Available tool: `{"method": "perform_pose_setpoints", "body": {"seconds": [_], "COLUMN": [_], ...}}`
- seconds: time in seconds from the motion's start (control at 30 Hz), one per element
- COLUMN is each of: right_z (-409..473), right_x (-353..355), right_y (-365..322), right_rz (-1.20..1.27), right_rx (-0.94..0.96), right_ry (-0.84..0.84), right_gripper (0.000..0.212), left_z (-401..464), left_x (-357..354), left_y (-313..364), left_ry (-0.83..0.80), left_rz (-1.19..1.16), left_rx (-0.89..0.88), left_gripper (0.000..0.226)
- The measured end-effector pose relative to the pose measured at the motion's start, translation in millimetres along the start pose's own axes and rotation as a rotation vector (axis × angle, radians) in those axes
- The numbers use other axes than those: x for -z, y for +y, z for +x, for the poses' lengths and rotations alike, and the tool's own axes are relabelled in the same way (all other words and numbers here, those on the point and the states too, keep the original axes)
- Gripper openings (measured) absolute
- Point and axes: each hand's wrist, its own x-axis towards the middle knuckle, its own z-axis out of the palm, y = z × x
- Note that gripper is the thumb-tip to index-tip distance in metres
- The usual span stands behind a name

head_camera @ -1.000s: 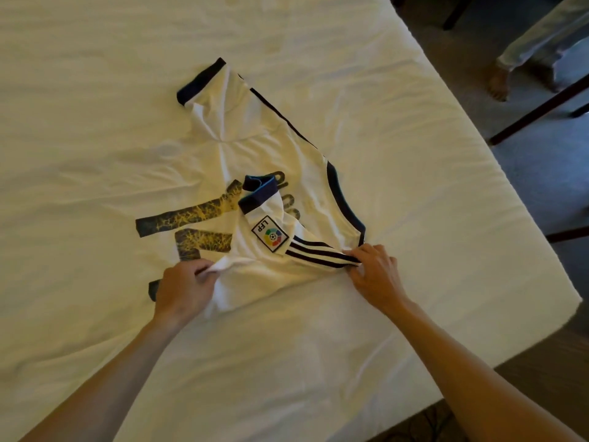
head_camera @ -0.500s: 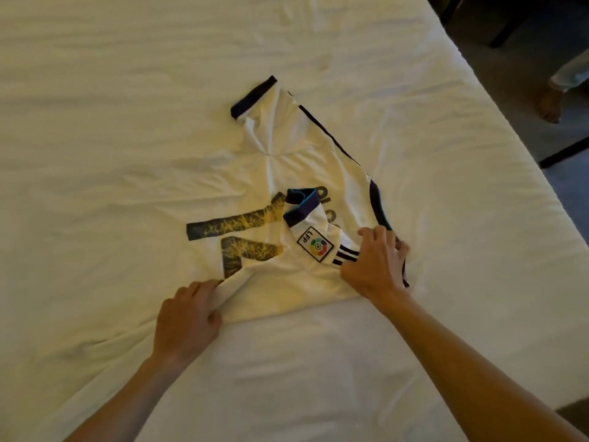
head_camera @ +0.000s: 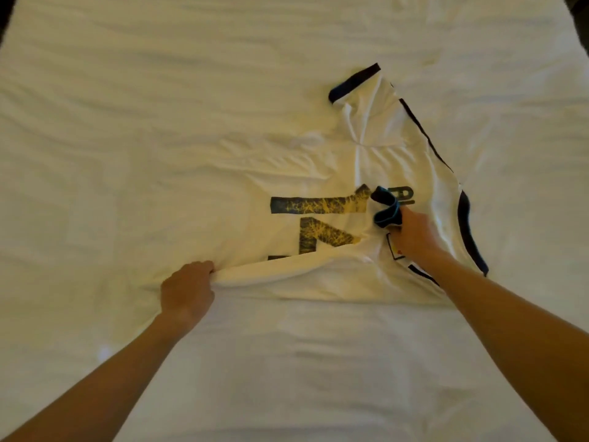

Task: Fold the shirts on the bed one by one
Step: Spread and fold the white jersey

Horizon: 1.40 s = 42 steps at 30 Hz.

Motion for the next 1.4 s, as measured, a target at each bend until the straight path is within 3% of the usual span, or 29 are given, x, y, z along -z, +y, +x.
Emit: {"method": "perform_pose_setpoints", "body": {"seconds": [0.1,0.17,0.23,0.3,0.37,0.57,0.63,0.73,0.8,0.87,0.97,1.07,1.17,1.27,1.33,1.4], "right_z": [-15,-40,-69,-89,-98,-88,-86,-80,-79,-77,-68,-68,-83,-98,-103,-104], "right_x": [-9,-27,-53,-82,-103,-111,-105,-100,-102,-108,-110,-113,-122,-123,-117,-107], "right_y": [-24,-58,-97,-127,-146,-168,-172,-174,-176,-177,-189,-198,-195,-185,-170,-146], "right_rz": [-0.074,-0.161,-0.034,-0.009,-0.097,-0.134,-0.091,0.030,-0.008,-0.092,-0.106,0.033,-0.022,0.000,0.022,0.044], "right_rx": [-0.035,0.125,0.511,0.773,0.811,0.743,0.744,0.651,0.591,0.555,0.540,0.572,0.565,0.564,0.579,0.564], "right_ry": [0.228,0.362,0.237,-0.038,-0.213,-0.149,-0.166,-0.105,-0.147,-0.206,-0.183,-0.039,-0.026,0.092,0.168,0.247], "right_gripper": [0.064,0.085,0.075,0.056,0.050,0.029,0.028,0.024,0.030,0.042,0.025,0.020,0.034,0.052,0.051,0.047], "left_z": [9,10,8,5,2,-2,8,25,27,26,27,26,27,20,8,-4], "left_x": [19,29,29,25,22,24,33,42,36,22,13,13,11,10,9,1], "left_y": [-44,-65,-77,-83,-89,-115,-129,-139,-137,-135,-137,-139,-137,-114,-82,-42], "left_ry": [0.030,0.021,0.024,0.075,0.101,-0.094,-0.011,0.138,0.090,0.075,0.230,0.383,0.426,0.486,0.594,0.598], "left_rz": [-0.138,-0.164,-0.193,-0.240,-0.234,-0.038,-0.239,-0.967,-1.164,-1.116,-0.954,-0.936,-0.897,-0.703,-0.540,-0.489], "left_rx": [0.034,0.021,0.031,0.068,0.078,0.022,0.093,0.351,0.482,0.506,0.417,0.334,0.385,0.452,0.226,-0.149], "left_gripper": [0.021,0.021,0.015,0.005,0.005,0.018,0.004,0.020,0.021,0.025,0.022,0.025,0.022,0.036,0.039,0.036]}}
